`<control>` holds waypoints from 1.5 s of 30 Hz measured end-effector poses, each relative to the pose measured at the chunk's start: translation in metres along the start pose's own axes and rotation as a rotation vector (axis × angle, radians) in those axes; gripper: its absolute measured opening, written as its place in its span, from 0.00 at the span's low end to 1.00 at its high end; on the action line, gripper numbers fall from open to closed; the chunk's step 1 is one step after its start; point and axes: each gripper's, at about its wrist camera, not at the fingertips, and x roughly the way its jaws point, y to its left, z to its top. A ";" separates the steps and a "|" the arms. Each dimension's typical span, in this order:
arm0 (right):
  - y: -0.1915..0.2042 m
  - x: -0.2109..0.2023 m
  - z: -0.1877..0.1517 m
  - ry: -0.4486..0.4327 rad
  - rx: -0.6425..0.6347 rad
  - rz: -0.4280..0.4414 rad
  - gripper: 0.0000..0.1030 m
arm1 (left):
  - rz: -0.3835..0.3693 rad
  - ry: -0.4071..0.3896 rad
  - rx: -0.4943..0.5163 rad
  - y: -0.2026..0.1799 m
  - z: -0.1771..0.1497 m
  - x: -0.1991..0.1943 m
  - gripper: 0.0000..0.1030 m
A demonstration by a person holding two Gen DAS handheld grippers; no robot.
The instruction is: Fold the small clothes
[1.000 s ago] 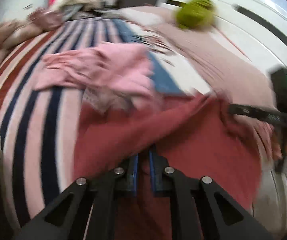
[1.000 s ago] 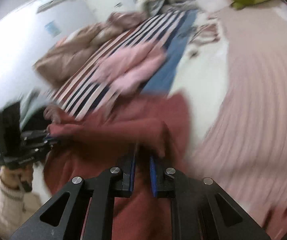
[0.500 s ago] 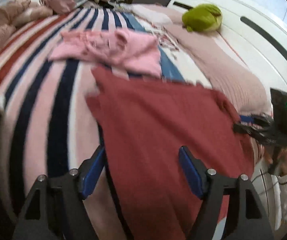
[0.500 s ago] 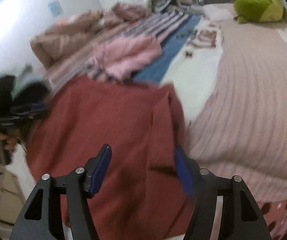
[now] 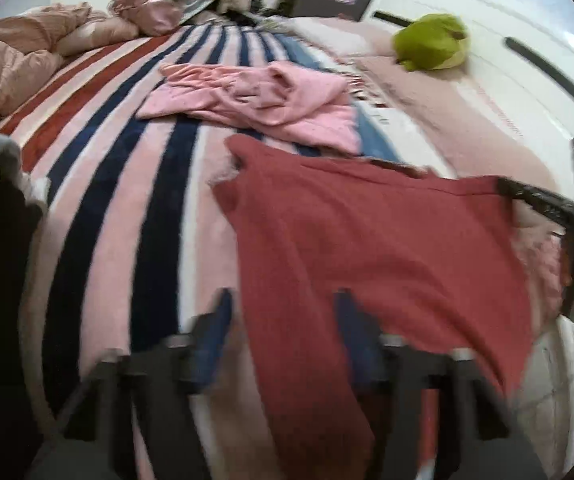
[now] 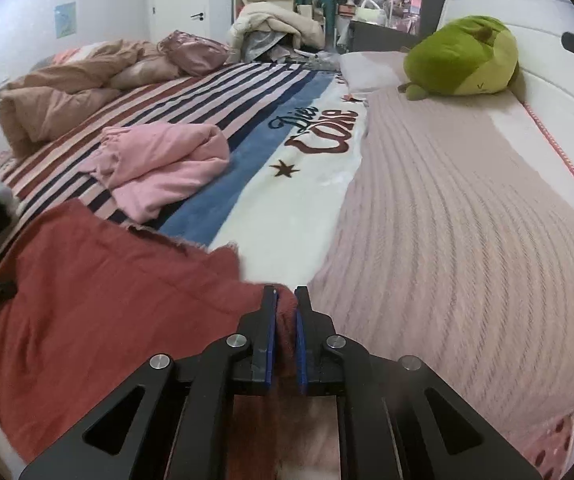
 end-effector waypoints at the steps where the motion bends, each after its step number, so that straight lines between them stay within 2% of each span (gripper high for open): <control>1: -0.001 -0.009 -0.006 -0.005 0.009 0.018 0.32 | -0.026 -0.002 0.010 -0.003 -0.005 -0.006 0.63; 3: -0.006 -0.029 -0.022 -0.016 0.044 0.080 0.55 | -0.077 0.012 0.035 -0.008 -0.020 -0.019 0.70; 5: -0.014 -0.047 -0.046 0.001 0.117 0.195 0.56 | -0.127 0.029 0.043 -0.014 -0.040 -0.029 0.71; 7: -0.014 -0.047 -0.075 0.066 0.218 0.344 0.59 | -0.144 0.044 0.051 -0.019 -0.056 -0.030 0.70; 8: -0.010 -0.044 -0.091 0.109 0.246 0.394 0.59 | -0.129 0.049 0.064 -0.023 -0.063 -0.027 0.64; 9: -0.005 -0.041 -0.103 0.132 0.252 0.405 0.59 | -0.097 0.055 0.083 -0.026 -0.068 -0.025 0.38; 10: 0.002 -0.038 -0.114 0.134 0.235 0.384 0.56 | -0.080 0.066 0.093 -0.027 -0.070 -0.023 0.18; 11: 0.009 -0.038 -0.121 0.113 0.208 0.343 0.48 | -0.084 0.065 0.085 -0.025 -0.071 -0.024 0.17; 12: 0.012 -0.039 -0.123 0.095 0.190 0.298 0.17 | -0.073 0.057 0.085 -0.022 -0.070 -0.027 0.06; 13: 0.011 -0.039 -0.124 0.096 0.193 0.289 0.08 | -0.039 0.057 0.096 -0.020 -0.070 -0.031 0.06; 15: -0.001 -0.043 -0.121 0.092 0.246 0.354 0.04 | -0.016 0.051 0.102 -0.016 -0.071 -0.039 0.06; 16: -0.006 -0.046 -0.120 0.087 0.242 0.333 0.02 | 0.003 0.053 0.100 -0.014 -0.073 -0.039 0.06; 17: -0.008 -0.050 -0.119 0.079 0.217 0.270 0.02 | 0.027 0.061 0.108 -0.016 -0.076 -0.039 0.07; 18: -0.011 -0.053 -0.119 0.078 0.192 0.192 0.02 | 0.051 0.067 0.118 -0.018 -0.081 -0.038 0.13; 19: -0.012 -0.053 -0.120 0.084 0.189 0.163 0.03 | 0.074 0.069 0.114 -0.019 -0.084 -0.037 0.23; 20: -0.015 -0.054 -0.121 0.092 0.200 0.170 0.03 | 0.090 0.068 0.102 -0.020 -0.085 -0.038 0.30; 22: -0.017 -0.060 -0.121 0.084 0.234 0.213 0.05 | 0.064 0.044 0.068 -0.019 -0.090 -0.050 0.52; 23: -0.015 -0.069 -0.120 0.061 0.238 0.230 0.05 | 0.024 0.022 0.045 -0.018 -0.093 -0.060 0.58; 25: -0.005 -0.086 -0.113 0.014 0.212 0.273 0.05 | -0.071 0.001 -0.012 -0.020 -0.101 -0.073 0.82; 27: 0.019 -0.105 -0.103 -0.034 0.156 0.347 0.07 | -0.171 -0.016 -0.083 -0.023 -0.109 -0.076 0.83; 29: 0.050 -0.109 -0.095 -0.056 0.117 0.429 0.19 | -0.243 -0.015 -0.156 -0.026 -0.116 -0.067 0.83; 30: 0.068 -0.107 -0.091 -0.050 0.096 0.480 0.23 | -0.259 -0.022 -0.175 -0.029 -0.117 -0.062 0.83; 32: 0.107 -0.097 -0.089 -0.024 0.037 0.558 0.23 | -0.293 -0.036 -0.214 -0.033 -0.116 -0.051 0.83; 33: 0.120 -0.092 -0.090 -0.014 0.011 0.564 0.24 | -0.311 -0.050 -0.232 -0.036 -0.114 -0.046 0.83; 36: 0.153 -0.067 -0.095 0.036 -0.052 0.509 0.24 | -0.329 -0.087 -0.290 -0.037 -0.106 -0.033 0.83; 38: 0.162 -0.043 -0.101 0.100 -0.068 0.463 0.24 | -0.329 -0.113 -0.324 -0.035 -0.098 -0.027 0.79; 40: 0.163 -0.033 -0.106 0.123 -0.051 0.459 0.24 | -0.305 -0.130 -0.331 -0.035 -0.089 -0.022 0.61; 41: 0.159 -0.036 -0.111 0.116 -0.036 0.467 0.24 | -0.282 -0.131 -0.327 -0.034 -0.085 -0.020 0.55; 43: 0.155 -0.040 -0.108 0.104 -0.020 0.483 0.24 | -0.245 -0.129 -0.326 -0.031 -0.079 -0.017 0.31; 45: 0.151 -0.040 -0.113 0.116 -0.010 0.487 0.24 | -0.231 -0.127 -0.306 -0.032 -0.072 -0.016 0.21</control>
